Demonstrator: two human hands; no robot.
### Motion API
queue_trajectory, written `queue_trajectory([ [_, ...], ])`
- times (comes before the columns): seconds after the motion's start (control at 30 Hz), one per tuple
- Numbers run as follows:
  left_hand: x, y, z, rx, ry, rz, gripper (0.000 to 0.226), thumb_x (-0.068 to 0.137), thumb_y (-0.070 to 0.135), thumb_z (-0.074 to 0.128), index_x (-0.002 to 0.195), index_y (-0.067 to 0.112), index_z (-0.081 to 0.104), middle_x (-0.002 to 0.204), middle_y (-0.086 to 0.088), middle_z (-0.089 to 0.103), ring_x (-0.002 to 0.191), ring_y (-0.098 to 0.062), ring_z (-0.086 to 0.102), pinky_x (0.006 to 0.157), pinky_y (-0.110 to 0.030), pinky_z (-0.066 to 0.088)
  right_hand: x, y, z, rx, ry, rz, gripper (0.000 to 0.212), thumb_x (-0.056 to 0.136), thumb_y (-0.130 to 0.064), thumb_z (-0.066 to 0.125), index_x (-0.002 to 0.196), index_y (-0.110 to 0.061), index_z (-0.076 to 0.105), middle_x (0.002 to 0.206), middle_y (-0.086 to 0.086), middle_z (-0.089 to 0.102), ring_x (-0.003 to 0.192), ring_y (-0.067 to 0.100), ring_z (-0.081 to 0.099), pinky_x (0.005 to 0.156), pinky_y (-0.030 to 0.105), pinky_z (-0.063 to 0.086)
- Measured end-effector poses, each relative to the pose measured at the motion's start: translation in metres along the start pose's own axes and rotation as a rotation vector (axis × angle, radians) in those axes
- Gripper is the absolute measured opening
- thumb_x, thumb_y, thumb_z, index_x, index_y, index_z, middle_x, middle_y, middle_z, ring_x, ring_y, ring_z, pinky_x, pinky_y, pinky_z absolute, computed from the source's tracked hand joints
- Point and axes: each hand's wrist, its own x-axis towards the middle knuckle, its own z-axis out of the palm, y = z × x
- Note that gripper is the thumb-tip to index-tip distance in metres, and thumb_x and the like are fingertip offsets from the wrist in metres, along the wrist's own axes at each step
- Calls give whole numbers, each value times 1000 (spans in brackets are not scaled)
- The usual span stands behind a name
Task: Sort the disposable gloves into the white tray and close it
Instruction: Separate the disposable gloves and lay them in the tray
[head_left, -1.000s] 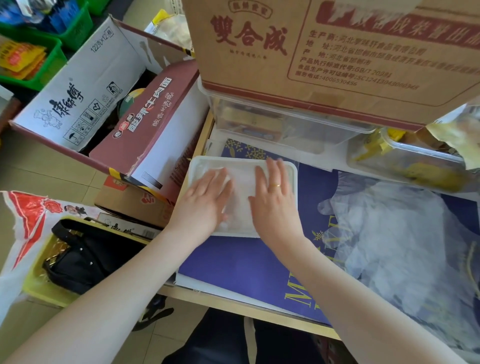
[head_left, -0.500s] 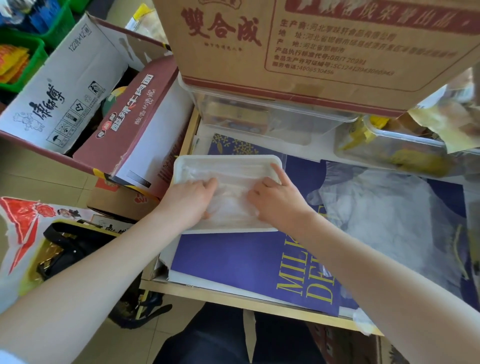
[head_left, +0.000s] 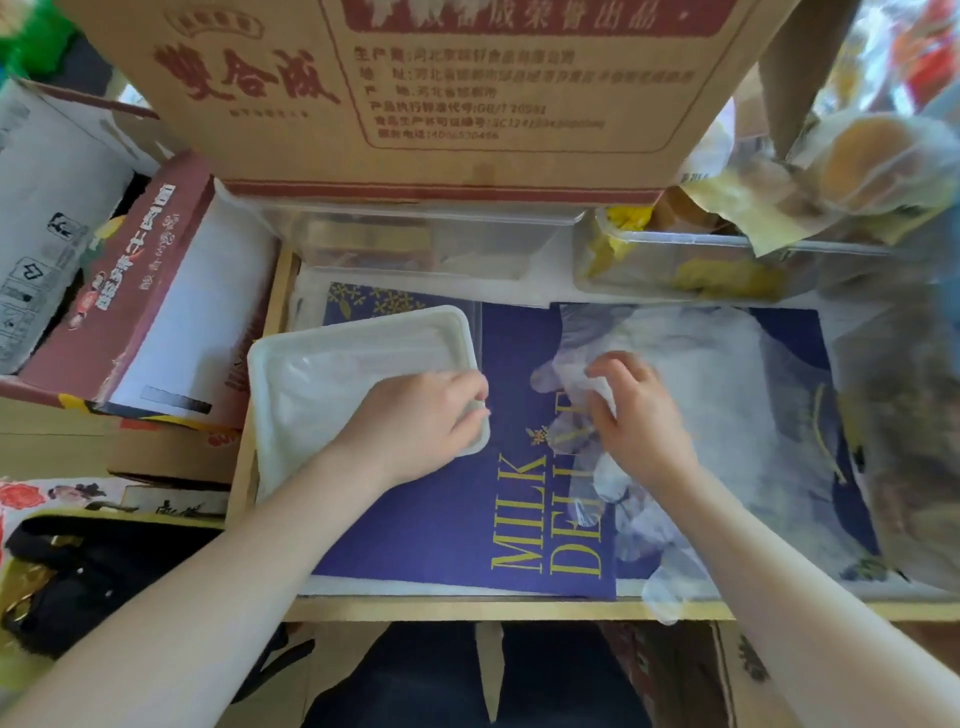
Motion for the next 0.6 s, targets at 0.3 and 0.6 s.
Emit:
queue_trajectory([
  [0.3, 39, 74, 39, -196, 28, 101, 22, 95, 27, 45, 104, 16, 61, 98, 4, 63, 88, -21, 58, 68, -29, 42, -23, 96, -23, -251, -151, 281, 45, 89, -28, 60, 128, -6, 51, 140, 13, 44, 119, 38, 42, 90, 43, 39],
  [0.6, 83, 115, 71, -432, 25, -155, 54, 91, 34, 55, 137, 10, 39, 142, -4, 38, 132, -20, 35, 107, -30, 29, -38, 99, -35, -40, 133, 39, 10, 86, -7, 52, 77, -5, 57, 76, 11, 56, 64, 31, 52, 48, 32, 36],
])
